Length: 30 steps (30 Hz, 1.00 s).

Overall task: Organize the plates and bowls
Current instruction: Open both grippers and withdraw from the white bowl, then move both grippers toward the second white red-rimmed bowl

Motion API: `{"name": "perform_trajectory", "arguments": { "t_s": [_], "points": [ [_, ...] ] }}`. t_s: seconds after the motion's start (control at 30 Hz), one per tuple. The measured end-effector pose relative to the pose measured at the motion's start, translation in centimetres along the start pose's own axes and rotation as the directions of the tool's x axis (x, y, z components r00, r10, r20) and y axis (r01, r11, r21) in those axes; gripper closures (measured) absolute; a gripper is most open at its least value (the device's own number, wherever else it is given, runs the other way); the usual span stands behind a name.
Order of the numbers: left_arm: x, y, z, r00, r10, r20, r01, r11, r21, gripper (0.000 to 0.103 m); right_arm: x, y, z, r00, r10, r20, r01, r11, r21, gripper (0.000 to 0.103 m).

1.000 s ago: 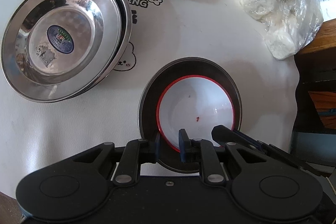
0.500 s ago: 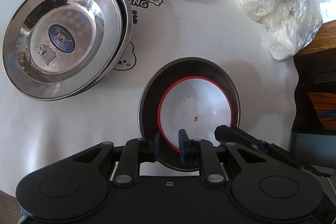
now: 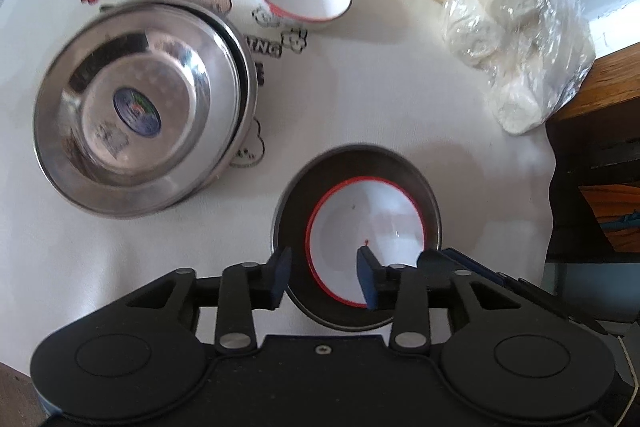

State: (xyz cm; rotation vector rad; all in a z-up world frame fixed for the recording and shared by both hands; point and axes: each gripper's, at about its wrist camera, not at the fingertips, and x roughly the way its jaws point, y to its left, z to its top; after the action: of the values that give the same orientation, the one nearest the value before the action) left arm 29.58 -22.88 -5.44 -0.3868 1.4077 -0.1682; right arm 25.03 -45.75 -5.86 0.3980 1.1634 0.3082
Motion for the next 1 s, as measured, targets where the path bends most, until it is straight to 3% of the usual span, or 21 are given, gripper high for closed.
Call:
{"name": "perform_trajectory", "arguments": {
  "t_s": [0.03,0.23,0.43,0.57,0.63,0.67,0.8,1.0],
  "points": [
    [-0.2,-0.1,0.1,1.000,0.023,0.010,-0.023,1.000,0.009,0.048,-0.1,0.0,0.1,1.000,-0.002,0.005,0.002,1.000,-0.001,0.077],
    [-1.0,0.4,0.8,0.995,0.078,0.054,-0.080,0.996,0.040,0.043,-0.7,-0.2,0.5,1.000,-0.016,0.027,0.016,1.000,-0.003,0.072],
    [-1.7,-0.2,1.5,0.981,0.150,0.124,-0.164,0.980,0.111,0.023,-1.0,-0.4,1.0,0.999,-0.023,0.045,0.022,1.000,0.009,0.045],
    [-2.1,-0.4,2.1,0.972,0.172,0.159,-0.192,0.973,0.125,0.016,-1.0,-0.4,1.4,0.998,-0.028,0.060,0.027,1.000,0.014,0.022],
    [-2.1,-0.4,2.4,0.968,0.189,0.167,-0.210,0.970,0.121,0.003,-1.0,-0.4,1.6,0.997,-0.028,0.067,0.027,0.999,0.018,0.015],
    [-2.2,-0.4,2.6,0.965,0.197,0.175,-0.219,0.968,0.120,0.001,-1.0,-0.3,1.8,0.997,-0.027,0.071,0.025,1.000,0.018,0.012],
    [-2.2,-0.4,3.2,0.958,0.206,0.200,-0.232,0.966,0.116,0.001,-0.9,-0.2,2.1,0.996,-0.033,0.086,0.032,0.999,0.017,0.000],
    [-2.1,-0.6,3.9,0.951,0.214,0.225,-0.244,0.962,0.119,0.001,-0.8,-0.5,2.4,0.992,-0.060,0.114,0.057,0.998,0.030,0.000]
  ]
}}
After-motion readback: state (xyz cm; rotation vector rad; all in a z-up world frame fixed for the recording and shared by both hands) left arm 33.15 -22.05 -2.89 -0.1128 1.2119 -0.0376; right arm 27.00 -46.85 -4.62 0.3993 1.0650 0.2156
